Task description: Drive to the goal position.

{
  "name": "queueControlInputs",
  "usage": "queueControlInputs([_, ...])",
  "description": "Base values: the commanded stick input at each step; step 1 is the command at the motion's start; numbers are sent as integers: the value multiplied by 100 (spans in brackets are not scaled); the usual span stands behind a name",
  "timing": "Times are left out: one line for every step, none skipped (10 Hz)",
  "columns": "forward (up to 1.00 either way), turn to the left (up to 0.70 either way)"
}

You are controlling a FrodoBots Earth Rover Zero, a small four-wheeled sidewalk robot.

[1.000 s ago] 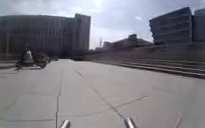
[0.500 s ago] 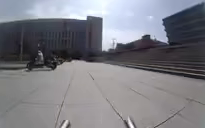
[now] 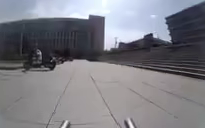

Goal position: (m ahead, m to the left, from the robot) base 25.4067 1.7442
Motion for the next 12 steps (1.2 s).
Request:
queueControlInputs([85, 0])
queueControlInputs([85, 0])
queueControlInputs([85, 0])
queueControlInputs([85, 0])
queueControlInputs([85, 0])
queueControlInputs([85, 0])
queueControlInputs([85, 0])
queueControlInputs([85, 0])
queueControlInputs([85, 0])
queueControlInputs([85, 0])
queueControlInputs([85, 0])
queueControlInputs([85, 0])
